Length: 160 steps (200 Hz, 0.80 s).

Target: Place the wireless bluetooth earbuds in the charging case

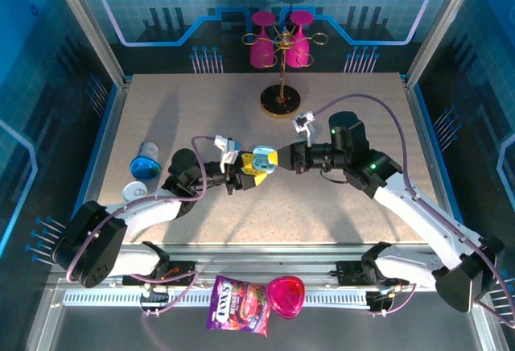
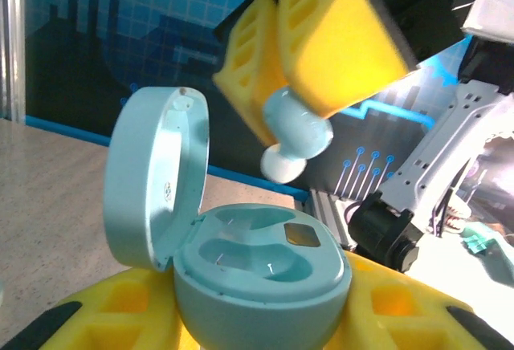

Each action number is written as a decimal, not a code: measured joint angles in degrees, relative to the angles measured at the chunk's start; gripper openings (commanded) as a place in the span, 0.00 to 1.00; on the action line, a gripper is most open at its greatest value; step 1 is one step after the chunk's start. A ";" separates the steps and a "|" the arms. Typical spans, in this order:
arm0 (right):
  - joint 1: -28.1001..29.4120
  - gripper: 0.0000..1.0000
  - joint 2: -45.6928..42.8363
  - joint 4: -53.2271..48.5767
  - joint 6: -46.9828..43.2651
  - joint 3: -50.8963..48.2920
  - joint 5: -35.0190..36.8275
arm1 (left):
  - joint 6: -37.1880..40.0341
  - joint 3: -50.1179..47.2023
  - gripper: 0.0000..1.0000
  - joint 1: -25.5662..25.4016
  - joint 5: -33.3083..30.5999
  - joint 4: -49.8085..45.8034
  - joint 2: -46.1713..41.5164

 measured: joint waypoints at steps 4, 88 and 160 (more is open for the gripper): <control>0.00 0.10 0.20 -0.17 -0.11 0.11 0.02 | -0.17 0.00 0.31 0.00 0.09 0.48 0.13; 0.37 0.10 1.62 -4.63 -2.32 1.55 0.52 | -2.67 0.00 0.31 0.15 0.57 5.66 2.10; 1.33 0.26 3.02 -8.90 -2.82 4.33 2.73 | -2.69 0.00 0.31 0.17 0.63 5.75 2.10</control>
